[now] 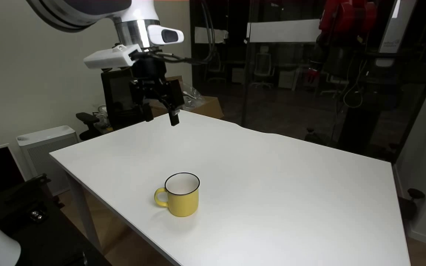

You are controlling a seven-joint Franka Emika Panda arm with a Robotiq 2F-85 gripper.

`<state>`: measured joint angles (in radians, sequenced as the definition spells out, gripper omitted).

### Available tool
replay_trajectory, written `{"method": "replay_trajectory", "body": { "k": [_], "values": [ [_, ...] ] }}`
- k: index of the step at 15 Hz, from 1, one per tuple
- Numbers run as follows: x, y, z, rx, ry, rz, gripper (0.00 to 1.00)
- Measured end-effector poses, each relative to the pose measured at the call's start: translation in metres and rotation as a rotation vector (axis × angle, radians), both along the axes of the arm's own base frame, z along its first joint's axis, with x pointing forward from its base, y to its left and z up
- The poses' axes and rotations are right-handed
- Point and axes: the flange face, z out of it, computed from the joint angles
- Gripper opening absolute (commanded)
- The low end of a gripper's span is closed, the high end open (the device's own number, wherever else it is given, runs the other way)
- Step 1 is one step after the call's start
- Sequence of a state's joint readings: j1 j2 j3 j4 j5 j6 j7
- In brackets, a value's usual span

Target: Move the cup backwards

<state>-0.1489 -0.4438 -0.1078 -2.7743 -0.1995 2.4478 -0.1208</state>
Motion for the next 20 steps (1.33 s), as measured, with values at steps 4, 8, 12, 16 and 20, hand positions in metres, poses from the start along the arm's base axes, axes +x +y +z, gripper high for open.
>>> {"method": "replay_trajectory", "body": {
  "k": [4, 8, 12, 16, 20],
  "values": [
    [0.009, -0.001, -0.016, -0.002, -0.021, 0.036, 1.0],
    [0.022, -0.015, -0.066, 0.007, 0.016, 0.086, 1.0],
    [0.028, -0.032, -0.132, 0.038, 0.143, 0.103, 1.0],
    [0.035, -0.037, -0.157, 0.045, 0.189, 0.101, 1.0],
    [0.038, -0.034, -0.156, 0.032, 0.189, 0.133, 1.0]
  ]
}}
